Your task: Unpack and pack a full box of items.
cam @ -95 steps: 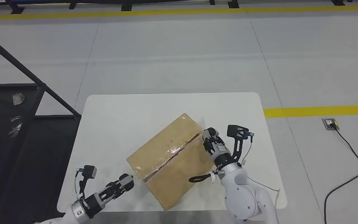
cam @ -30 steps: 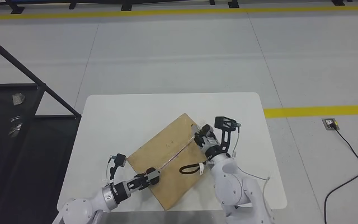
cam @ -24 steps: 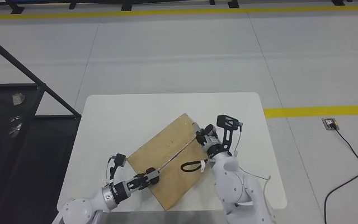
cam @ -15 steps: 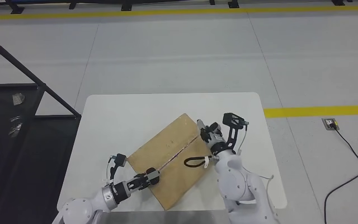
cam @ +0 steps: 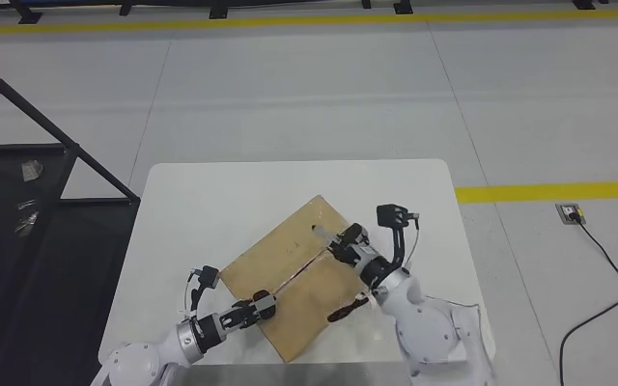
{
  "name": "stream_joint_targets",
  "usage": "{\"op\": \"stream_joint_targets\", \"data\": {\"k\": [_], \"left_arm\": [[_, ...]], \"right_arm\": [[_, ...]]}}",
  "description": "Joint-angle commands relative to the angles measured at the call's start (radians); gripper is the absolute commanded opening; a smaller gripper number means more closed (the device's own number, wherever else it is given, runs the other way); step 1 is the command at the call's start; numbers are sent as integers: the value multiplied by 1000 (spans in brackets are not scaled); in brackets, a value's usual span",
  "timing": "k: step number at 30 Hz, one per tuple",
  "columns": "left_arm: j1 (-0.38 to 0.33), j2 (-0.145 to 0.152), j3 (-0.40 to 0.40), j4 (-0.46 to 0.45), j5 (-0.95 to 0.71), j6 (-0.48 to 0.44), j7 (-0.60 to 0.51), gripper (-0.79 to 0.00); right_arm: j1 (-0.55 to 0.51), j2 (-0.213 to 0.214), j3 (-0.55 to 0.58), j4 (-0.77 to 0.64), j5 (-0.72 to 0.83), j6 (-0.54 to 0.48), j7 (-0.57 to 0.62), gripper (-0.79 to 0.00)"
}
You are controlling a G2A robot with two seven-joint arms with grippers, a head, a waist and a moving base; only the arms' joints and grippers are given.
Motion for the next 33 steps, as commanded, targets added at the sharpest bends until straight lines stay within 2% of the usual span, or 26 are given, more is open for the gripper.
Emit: {"op": "stream_joint_targets", "data": {"k": [1,5,9,17,21,26,33], "left_arm": [[0,0,0,0,-2,0,0,-533],[0,1,0,-1,-4,-1,-1,-536],[0,1,1,0,-4,-4,1,-542],[-2,2,3,0,-2,-5,0,-548],[-1,3,2,-1,-1,-5,4,-554],[0,3,4,-2,-1,-3,2,-557],[-1,4,6,-2,1,-5,6,-557]], "right_arm": [[-9,8,15,-6,27,-62,64,0],[0,33,52,-1,59,-186,301,0],[10,43,34,20,-10,-187,359,0],[55,44,-41,91,-96,-109,275,0],[68,43,-52,99,-80,-78,207,0],[85,37,-79,109,-106,19,97,0],[131,26,-118,146,-82,97,15,0]]}}
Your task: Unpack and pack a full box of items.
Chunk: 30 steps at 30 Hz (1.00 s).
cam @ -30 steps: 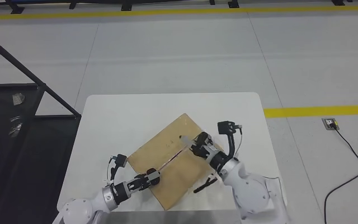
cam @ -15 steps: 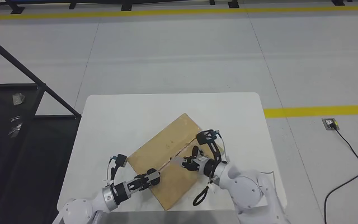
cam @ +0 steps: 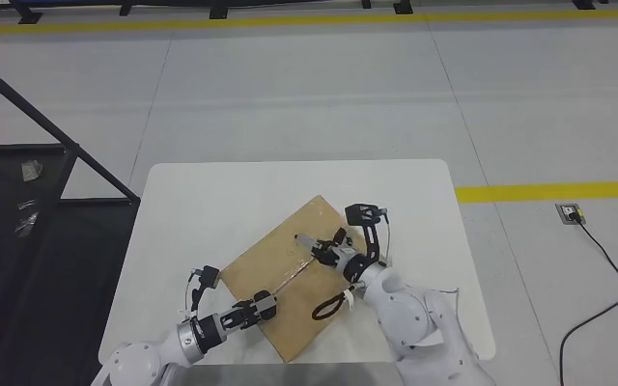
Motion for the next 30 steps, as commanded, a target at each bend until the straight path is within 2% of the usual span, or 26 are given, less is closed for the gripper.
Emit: {"op": "stream_joint_targets", "data": {"k": [1,7,12,15,21,27,30], "left_arm": [[0,0,1,0,1,1,2,-557],[-1,1,3,2,0,3,2,-560],[-6,0,8,4,-2,3,1,-560],[-8,1,9,5,1,4,0,-563],[-10,1,11,7,1,4,1,-563],[-10,1,14,9,-2,1,4,-566],[-9,1,14,8,-2,0,5,-566]], "right_arm": [[4,-2,1,-1,28,7,-20,0],[-2,-5,17,-28,88,45,-90,0],[-26,-5,14,-65,126,20,-146,0],[-19,-5,-2,-50,150,-5,-118,0],[68,-14,-33,69,253,-20,-68,0],[183,-18,-52,222,366,-33,106,0],[207,-15,-46,251,364,-18,128,0]]}}
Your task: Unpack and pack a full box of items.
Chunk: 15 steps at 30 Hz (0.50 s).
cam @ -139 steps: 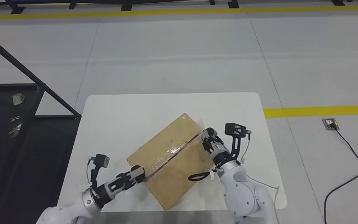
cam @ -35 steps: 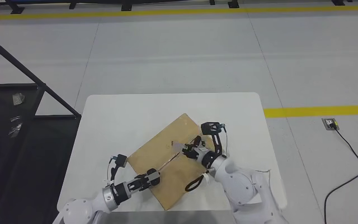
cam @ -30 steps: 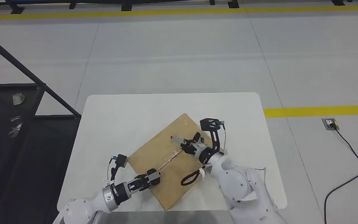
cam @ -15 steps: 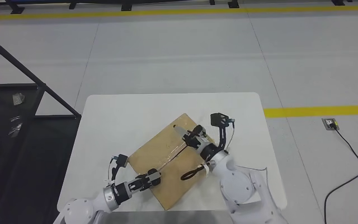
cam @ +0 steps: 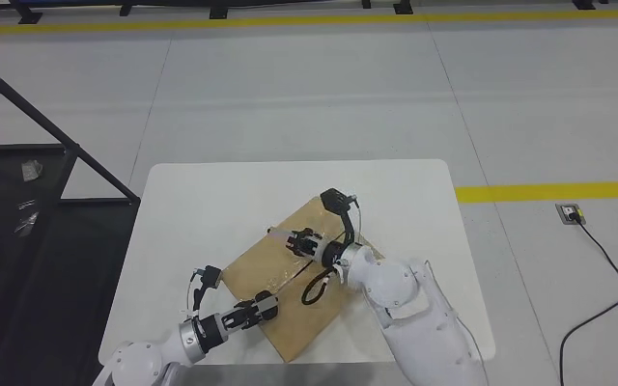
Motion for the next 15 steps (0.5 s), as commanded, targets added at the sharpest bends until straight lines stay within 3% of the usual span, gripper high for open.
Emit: {"op": "stream_joint_targets", "data": {"k": [1,11,15], "left_arm": [[0,0,1,-1,1,0,-2,-566],[1,2,3,-4,7,2,-6,-566],[1,2,4,-6,8,3,-4,-570]], "right_arm": [[3,2,3,4,-4,5,5,0],[-75,30,79,-97,-19,-3,17,0],[-88,35,85,-108,-39,38,6,0]]}}
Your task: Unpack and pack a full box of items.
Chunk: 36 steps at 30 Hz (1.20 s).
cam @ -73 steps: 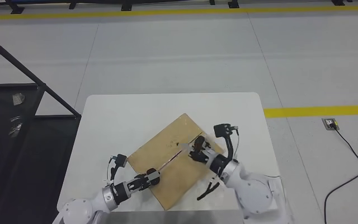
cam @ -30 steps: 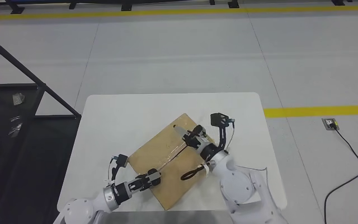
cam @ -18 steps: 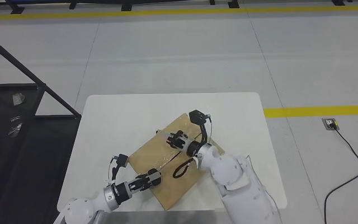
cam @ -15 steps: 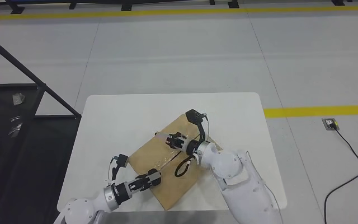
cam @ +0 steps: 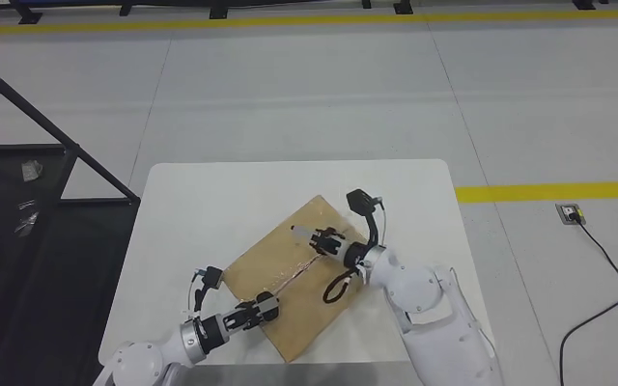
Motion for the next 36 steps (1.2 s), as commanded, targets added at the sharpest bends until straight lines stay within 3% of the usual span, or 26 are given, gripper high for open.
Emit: {"op": "stream_joint_targets", "data": {"k": [1,8,16,26,36], "left_arm": [[0,0,0,-1,0,0,1,-566],[8,1,-4,-6,1,-4,8,-570],[19,3,-10,-14,2,-8,9,-570],[27,5,-11,-20,4,-13,6,-570],[43,8,-27,-19,-6,-26,6,-570]], "right_arm": [[2,2,0,4,-6,27,-1,0],[-9,-1,-6,-10,-39,128,-137,0],[-81,0,-31,-84,-119,89,-337,0],[-29,-3,-31,0,-87,135,-305,0],[36,-7,58,172,161,13,-309,0]]}}
